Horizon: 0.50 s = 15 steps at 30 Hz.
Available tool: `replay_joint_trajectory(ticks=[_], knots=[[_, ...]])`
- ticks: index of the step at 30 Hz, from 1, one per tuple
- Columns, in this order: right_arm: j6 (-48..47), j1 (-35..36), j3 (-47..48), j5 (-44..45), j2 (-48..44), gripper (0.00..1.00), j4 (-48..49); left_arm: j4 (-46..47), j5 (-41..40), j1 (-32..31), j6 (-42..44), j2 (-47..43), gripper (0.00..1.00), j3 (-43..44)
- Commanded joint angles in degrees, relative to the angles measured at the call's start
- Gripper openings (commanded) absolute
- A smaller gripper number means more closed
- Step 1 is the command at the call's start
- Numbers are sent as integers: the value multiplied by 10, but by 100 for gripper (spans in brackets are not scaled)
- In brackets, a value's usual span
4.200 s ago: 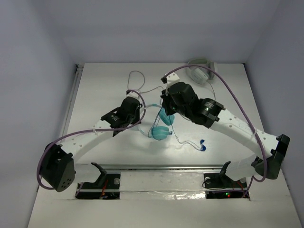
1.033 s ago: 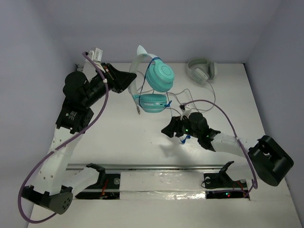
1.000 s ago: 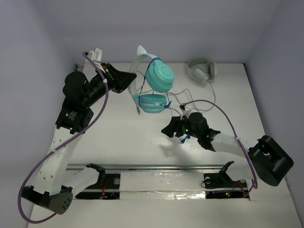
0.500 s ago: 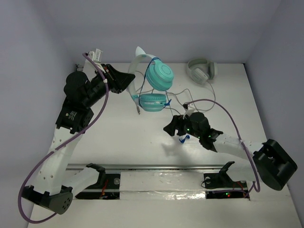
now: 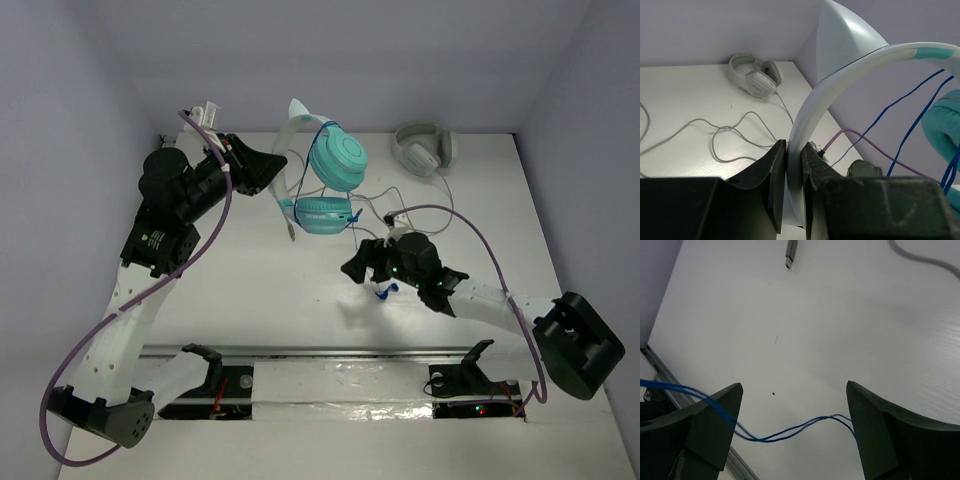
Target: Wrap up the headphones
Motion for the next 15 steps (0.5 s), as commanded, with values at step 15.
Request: replay_joint_trajectory(ticks=[15], knots=[[-5,-3,-9,43,-84,98,-8,42,-3,2,-3,-5,0,47]])
